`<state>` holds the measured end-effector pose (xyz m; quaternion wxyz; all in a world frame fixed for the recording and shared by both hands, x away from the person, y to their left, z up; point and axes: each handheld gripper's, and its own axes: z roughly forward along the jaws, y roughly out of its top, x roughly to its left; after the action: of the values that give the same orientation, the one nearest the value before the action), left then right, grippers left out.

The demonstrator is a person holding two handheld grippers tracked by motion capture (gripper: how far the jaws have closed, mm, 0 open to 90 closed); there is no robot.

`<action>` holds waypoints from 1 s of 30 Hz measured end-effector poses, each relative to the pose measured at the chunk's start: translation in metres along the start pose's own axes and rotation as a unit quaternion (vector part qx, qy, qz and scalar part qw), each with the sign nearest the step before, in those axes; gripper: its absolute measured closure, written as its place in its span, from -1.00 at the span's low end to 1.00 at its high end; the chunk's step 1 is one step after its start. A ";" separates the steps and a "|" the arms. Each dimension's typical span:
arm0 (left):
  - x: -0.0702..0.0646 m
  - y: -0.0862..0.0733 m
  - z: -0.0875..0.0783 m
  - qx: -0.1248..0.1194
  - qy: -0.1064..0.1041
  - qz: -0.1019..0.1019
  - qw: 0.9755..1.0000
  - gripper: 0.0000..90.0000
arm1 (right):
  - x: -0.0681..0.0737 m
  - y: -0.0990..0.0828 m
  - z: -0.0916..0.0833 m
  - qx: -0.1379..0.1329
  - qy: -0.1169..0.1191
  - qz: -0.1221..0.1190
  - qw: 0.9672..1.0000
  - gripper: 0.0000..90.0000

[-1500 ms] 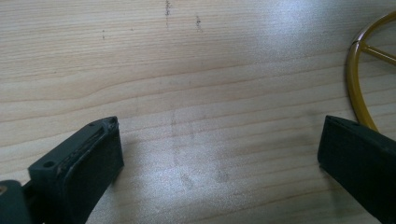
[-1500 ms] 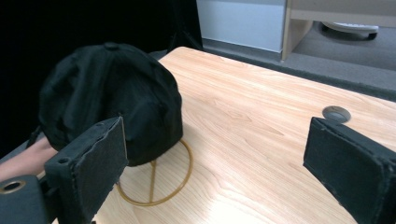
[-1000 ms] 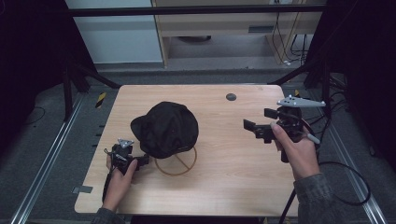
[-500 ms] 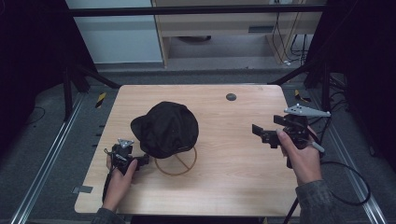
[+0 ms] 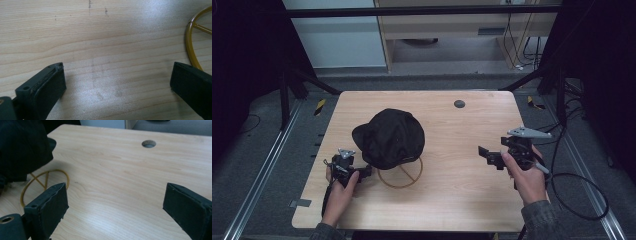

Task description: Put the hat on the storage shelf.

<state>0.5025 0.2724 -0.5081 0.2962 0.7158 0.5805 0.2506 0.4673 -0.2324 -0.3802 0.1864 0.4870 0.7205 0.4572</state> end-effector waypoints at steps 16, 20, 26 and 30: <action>0.000 0.000 0.000 0.000 0.000 0.000 1.000 -1.00 | 0.016 -0.044 0.038 0.062 0.022 0.004 0.998 -0.83; 0.000 0.000 0.000 0.000 0.000 0.000 1.000 -1.00 | 0.019 -0.053 0.046 0.072 0.028 0.006 0.997 -0.80; 0.000 0.000 0.000 0.000 0.000 0.000 1.000 -1.00 | 0.024 -0.064 0.056 0.088 0.034 0.004 0.996 -0.77; 0.000 0.000 0.000 0.000 0.000 0.000 1.000 -1.00 | 0.028 -0.072 0.061 0.101 0.036 0.007 0.994 -0.74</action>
<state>0.5025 0.2723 -0.5081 0.2962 0.7158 0.5806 0.2506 0.4603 -0.1866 -0.4671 0.1070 0.4914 0.7659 0.4007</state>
